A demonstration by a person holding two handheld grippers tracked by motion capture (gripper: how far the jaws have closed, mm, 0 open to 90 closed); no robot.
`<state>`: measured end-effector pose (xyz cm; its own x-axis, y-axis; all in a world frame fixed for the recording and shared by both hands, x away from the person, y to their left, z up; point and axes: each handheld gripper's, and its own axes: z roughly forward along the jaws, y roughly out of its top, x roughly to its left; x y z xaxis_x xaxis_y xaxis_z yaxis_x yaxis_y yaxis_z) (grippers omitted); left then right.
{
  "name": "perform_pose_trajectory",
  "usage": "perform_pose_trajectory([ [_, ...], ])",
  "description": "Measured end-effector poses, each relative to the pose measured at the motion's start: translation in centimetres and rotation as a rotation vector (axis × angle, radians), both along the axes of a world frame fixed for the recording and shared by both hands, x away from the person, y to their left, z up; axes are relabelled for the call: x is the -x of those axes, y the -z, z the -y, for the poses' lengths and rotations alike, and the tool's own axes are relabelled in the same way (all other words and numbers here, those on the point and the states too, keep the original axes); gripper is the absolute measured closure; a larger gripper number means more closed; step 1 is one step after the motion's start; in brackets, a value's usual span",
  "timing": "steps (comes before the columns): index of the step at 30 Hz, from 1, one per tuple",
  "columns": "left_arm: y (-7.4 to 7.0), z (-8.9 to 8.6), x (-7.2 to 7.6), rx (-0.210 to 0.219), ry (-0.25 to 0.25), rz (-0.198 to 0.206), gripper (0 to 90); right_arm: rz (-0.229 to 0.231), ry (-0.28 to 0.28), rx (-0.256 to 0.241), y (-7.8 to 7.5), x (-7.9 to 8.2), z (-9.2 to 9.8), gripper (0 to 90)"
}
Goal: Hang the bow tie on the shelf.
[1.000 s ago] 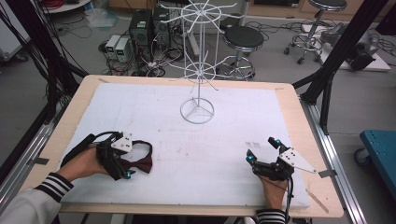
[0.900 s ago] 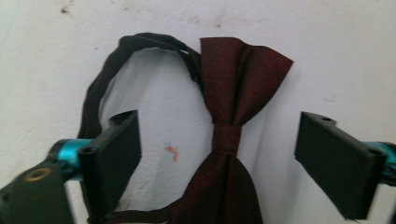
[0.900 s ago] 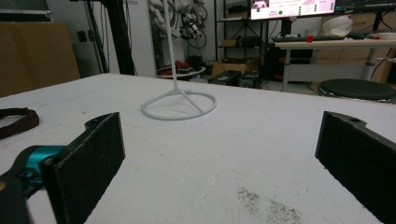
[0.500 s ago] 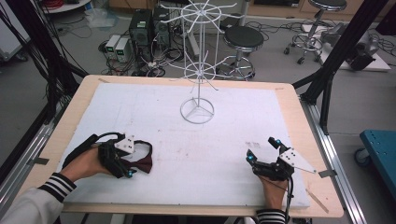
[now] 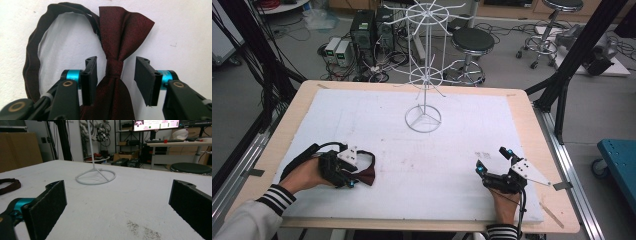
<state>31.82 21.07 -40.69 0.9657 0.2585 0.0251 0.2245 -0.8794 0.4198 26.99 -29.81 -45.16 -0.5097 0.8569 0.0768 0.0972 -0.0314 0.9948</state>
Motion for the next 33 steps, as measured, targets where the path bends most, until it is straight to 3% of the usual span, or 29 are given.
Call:
perform_pose_trajectory([
  [5,0.1,0.1,-0.1,-0.019,-0.004,-0.001,60.9,0.001,0.001,0.001,0.0,0.0,0.0,0.7],
  [10,0.1,0.1,-0.2,-0.025,-0.006,-0.008,73.5,0.000,0.001,0.001,0.0,0.0,0.0,0.7],
  [17,0.0,0.2,0.0,-0.024,-0.006,0.006,75.8,-0.003,0.001,0.000,0.0,0.0,0.0,0.7],
  [28,-0.9,-0.3,-0.1,0.046,-0.038,0.013,76.4,0.003,0.001,-0.002,0.0,0.0,0.0,0.7],
  [33,-1.6,-0.9,-0.4,0.135,-0.072,0.017,76.5,0.005,0.001,-0.001,0.0,0.0,0.0,0.7],
])
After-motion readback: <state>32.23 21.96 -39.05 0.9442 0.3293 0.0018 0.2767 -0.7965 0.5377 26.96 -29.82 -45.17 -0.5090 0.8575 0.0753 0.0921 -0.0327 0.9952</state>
